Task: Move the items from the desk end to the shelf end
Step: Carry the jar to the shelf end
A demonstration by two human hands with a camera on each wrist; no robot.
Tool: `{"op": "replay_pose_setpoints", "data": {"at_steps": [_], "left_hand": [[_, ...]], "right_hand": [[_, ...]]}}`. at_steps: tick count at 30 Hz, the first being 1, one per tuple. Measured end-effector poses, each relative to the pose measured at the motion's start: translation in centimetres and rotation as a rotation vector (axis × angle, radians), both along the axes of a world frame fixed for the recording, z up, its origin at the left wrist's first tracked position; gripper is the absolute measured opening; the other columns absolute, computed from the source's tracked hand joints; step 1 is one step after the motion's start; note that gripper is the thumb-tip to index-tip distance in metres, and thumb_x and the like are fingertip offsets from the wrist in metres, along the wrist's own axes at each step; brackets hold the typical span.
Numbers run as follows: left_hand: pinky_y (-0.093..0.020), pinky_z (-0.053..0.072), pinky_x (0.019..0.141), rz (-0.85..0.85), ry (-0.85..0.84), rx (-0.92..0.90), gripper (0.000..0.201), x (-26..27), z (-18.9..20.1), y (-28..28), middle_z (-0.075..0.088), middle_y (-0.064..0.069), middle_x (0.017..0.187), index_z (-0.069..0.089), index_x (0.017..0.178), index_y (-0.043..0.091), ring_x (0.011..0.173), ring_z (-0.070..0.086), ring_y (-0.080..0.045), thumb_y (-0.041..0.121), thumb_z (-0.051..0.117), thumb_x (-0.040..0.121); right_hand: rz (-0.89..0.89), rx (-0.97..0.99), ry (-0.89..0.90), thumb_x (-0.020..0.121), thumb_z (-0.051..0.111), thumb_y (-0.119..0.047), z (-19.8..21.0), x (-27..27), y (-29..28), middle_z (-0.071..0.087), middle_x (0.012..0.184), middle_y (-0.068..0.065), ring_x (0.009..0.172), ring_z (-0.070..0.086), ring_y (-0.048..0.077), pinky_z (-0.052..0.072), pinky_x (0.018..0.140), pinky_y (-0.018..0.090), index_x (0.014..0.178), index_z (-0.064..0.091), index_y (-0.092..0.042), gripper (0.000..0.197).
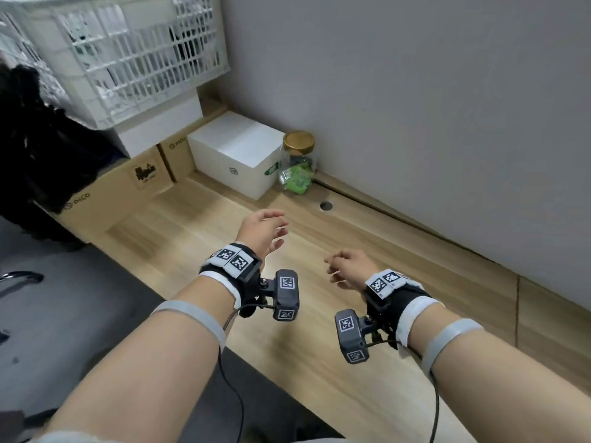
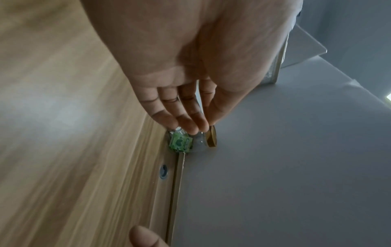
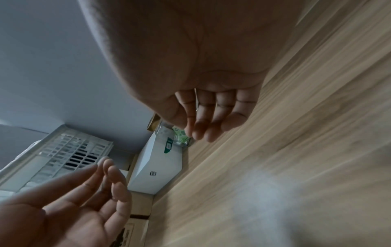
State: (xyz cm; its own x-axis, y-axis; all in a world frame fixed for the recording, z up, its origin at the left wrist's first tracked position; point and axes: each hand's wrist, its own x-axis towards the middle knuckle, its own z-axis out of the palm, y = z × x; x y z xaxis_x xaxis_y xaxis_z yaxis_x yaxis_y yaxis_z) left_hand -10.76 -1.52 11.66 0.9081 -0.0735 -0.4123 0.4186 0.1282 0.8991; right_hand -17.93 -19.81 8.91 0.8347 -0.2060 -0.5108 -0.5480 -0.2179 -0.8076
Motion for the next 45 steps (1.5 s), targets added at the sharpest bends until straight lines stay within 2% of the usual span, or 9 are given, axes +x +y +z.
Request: {"op": "replay_pose_setpoints", "data": {"at_steps": [7,12,17,22,27,32,35,40,45], "left_hand": [[-0.03,0.053,0.073,-0.104,-0.055,0.138,0.026,9.2,-0.4,-2.3,0.064,-0.005,0.109,0.061,0.116,0.013,0.086,0.065,-0.017,0.014,0.069,0.091],[-0.036,0.058,0.087,-0.158,-0.081,0.272,0.035,16.2,-0.6,-2.9,0.065,-0.01,0.117,0.055,0.112,0.025,0.105,0.067,-0.022,0.018,0.077,0.085],[-0.046,0.052,0.101,-0.173,-0.04,0.265,0.092,22.9,-2.2,-4.6,0.059,-0.011,0.134,0.041,0.14,0.029,0.115,0.064,-0.027,0.033,0.089,0.061],[-0.037,0.036,0.114,-0.282,-0.351,0.754,0.099,29.2,-3.4,-7.3,0.03,-0.01,0.149,0.028,0.151,0.035,0.135,0.041,-0.027,0.035,0.084,0.069],[-0.047,0.034,0.115,-0.462,-0.54,0.977,0.099,33.7,-5.0,-9.8,0.022,-0.01,0.158,0.027,0.153,0.038,0.146,0.023,-0.032,0.044,0.08,0.069],[-0.036,0.041,0.106,-0.485,-0.594,0.938,0.086,35.6,-5.9,-9.3,0.034,-0.009,0.141,0.043,0.142,0.037,0.129,0.035,-0.033,0.05,0.08,0.065],[-0.034,0.04,0.103,-0.555,-0.634,0.915,0.085,35.0,-6.0,-8.2,0.036,-0.009,0.134,0.047,0.137,0.037,0.123,0.037,-0.033,0.047,0.083,0.061],[-0.033,0.039,0.106,-0.678,-0.668,0.846,0.089,31.8,-6.7,-5.0,0.037,-0.005,0.128,0.046,0.137,0.044,0.121,0.038,-0.027,0.049,0.084,0.057],[-0.03,0.039,0.112,-0.747,-0.573,0.662,0.089,30.1,-6.5,-3.0,0.04,-0.002,0.127,0.048,0.135,0.048,0.123,0.047,-0.018,0.053,0.085,0.054]], "right_hand": [[-0.117,0.055,0.024,0.097,0.05,-0.013,-1.9,8.1,-1.5,0.059,0.073,0.002,0.054,0.053,0.014,0.039,0.05,0.021,0.089,0.06,-0.011,0.012],[-0.167,0.106,0.024,0.096,0.047,-0.009,-3.4,13.8,-1.6,0.056,0.071,0.004,0.052,0.051,0.015,0.036,0.044,0.019,0.089,0.059,-0.009,0.014],[-0.188,0.133,0.051,0.096,0.048,-0.008,-4.9,17.2,-2.0,0.057,0.072,0.005,0.053,0.052,0.014,0.039,0.043,0.018,0.083,0.059,-0.012,0.017],[-0.273,0.137,0.057,0.097,0.048,-0.004,-6.5,19.4,-2.8,0.055,0.068,0.006,0.052,0.05,0.017,0.041,0.044,0.021,0.086,0.059,-0.007,0.016],[-0.299,0.127,0.084,0.097,0.044,0.0,-7.9,20.8,-2.5,0.056,0.07,0.008,0.053,0.052,0.018,0.045,0.042,0.021,0.092,0.06,-0.005,0.018],[-0.318,0.149,0.128,0.099,0.042,-0.002,-9.3,22.6,-1.7,0.057,0.076,0.01,0.062,0.055,0.018,0.053,0.055,0.026,0.102,0.06,-0.002,0.018],[-0.4,0.174,0.148,0.099,0.046,-0.009,-10.2,23.4,-1.0,0.062,0.087,0.011,0.076,0.061,0.02,0.058,0.077,0.039,0.105,0.06,-0.007,0.015],[-0.583,0.459,0.211,0.102,0.046,-0.035,-10.9,23.5,0.3,0.053,0.134,0.013,0.121,0.056,0.032,0.05,0.1,0.048,0.142,0.04,-0.011,0.047],[-0.657,0.62,0.208,0.099,0.042,-0.053,-10.2,22.3,1.7,0.056,0.138,0.011,0.121,0.058,0.033,0.042,0.106,0.057,0.143,0.04,-0.015,0.059]]}}
